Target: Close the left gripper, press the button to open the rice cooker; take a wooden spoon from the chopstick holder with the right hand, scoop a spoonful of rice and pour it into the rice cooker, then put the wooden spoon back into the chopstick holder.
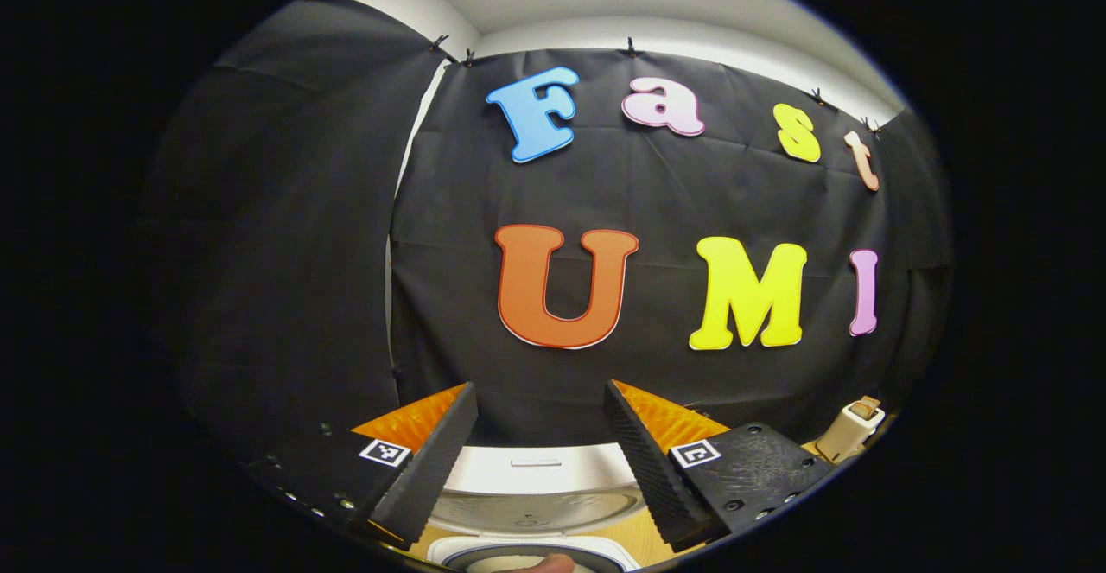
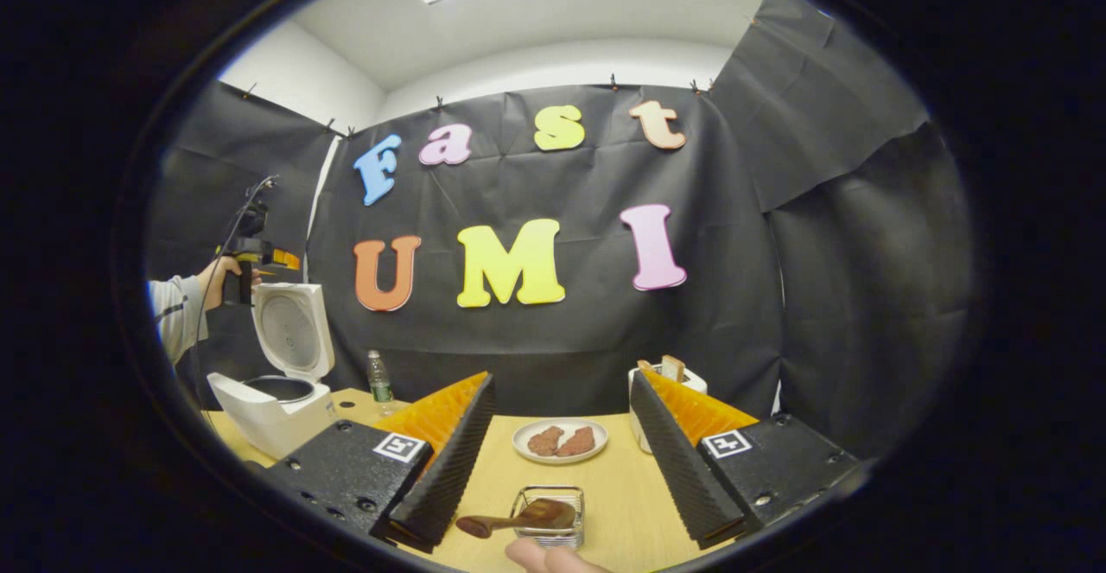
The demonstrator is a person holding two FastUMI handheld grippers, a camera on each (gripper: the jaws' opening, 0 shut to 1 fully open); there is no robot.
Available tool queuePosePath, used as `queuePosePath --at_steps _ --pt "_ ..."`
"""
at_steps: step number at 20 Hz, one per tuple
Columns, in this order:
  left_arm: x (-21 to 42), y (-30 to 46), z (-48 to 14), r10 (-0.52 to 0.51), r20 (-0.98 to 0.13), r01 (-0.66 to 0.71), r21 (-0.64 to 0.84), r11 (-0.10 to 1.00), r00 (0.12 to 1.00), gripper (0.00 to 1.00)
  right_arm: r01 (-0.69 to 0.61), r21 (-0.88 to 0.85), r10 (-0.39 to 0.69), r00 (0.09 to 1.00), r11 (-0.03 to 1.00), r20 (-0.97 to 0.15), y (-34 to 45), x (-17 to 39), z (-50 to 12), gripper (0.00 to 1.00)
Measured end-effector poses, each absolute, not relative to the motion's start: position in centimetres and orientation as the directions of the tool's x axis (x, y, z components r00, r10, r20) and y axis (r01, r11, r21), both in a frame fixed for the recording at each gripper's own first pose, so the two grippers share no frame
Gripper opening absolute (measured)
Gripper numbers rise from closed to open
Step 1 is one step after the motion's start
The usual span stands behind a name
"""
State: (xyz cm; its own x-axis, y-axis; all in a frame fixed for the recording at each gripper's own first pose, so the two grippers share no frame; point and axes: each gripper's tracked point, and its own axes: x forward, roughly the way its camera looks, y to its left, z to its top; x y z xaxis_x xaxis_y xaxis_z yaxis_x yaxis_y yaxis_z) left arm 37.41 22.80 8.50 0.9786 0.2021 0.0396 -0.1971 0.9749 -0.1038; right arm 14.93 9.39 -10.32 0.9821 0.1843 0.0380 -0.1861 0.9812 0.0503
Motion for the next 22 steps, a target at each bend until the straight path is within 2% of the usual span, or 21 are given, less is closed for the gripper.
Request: queuePosePath --at_steps 6,7,8,9,10,11,12,13,22 --pt "39.1 23.6 6.3 0.239 -0.049 -0.243 -0.095 0.965 0.970 0.94 -0.187 0.062 0.186 0.982 0.980 0.028 8.9 14.8 -10.7 1.00" --pt "39.0 23.8 5.6 0.249 -0.076 -0.255 -0.082 0.963 0.965 0.94 -0.183 0.060 0.181 0.983 0.981 0.030 8.6 14.5 -10.6 0.93" --pt "38.8 24.2 5.0 0.267 -0.093 -0.273 -0.061 0.960 0.959 0.94 -0.176 0.058 0.174 0.984 0.983 0.033 8.3 14.1 -10.3 0.93" --pt "38.6 24.3 4.7 0.278 -0.100 -0.283 -0.041 0.958 0.955 0.95 -0.167 0.057 0.165 0.986 0.984 0.037 7.9 13.7 -10.1 1.00" --pt "38.5 24.2 4.8 0.282 -0.105 -0.287 -0.028 0.958 0.954 0.95 -0.159 0.055 0.157 0.987 0.986 0.040 7.6 13.2 -9.8 0.93" --pt "38.1 24.1 4.7 0.287 -0.118 -0.290 -0.016 0.957 0.951 0.96 -0.151 0.051 0.149 0.988 0.987 0.044 7.3 12.5 -9.6 1.00" --pt "38.0 24.0 4.7 0.287 -0.122 -0.292 -0.021 0.956 0.950 1.00 -0.141 0.046 0.139 0.989 0.989 0.046 7.0 11.8 -9.2 1.00" --pt "37.6 23.9 4.5 0.287 -0.134 -0.293 -0.022 0.956 0.948 0.96 -0.134 0.041 0.132 0.990 0.990 0.047 6.9 11.2 -9.0 1.00" --pt "33.7 21.9 3.5 0.303 -0.151 -0.310 -0.024 0.950 0.941 0.97 -0.120 0.037 0.118 0.992 0.992 0.040 5.5 2.9 -10.0 1.00"
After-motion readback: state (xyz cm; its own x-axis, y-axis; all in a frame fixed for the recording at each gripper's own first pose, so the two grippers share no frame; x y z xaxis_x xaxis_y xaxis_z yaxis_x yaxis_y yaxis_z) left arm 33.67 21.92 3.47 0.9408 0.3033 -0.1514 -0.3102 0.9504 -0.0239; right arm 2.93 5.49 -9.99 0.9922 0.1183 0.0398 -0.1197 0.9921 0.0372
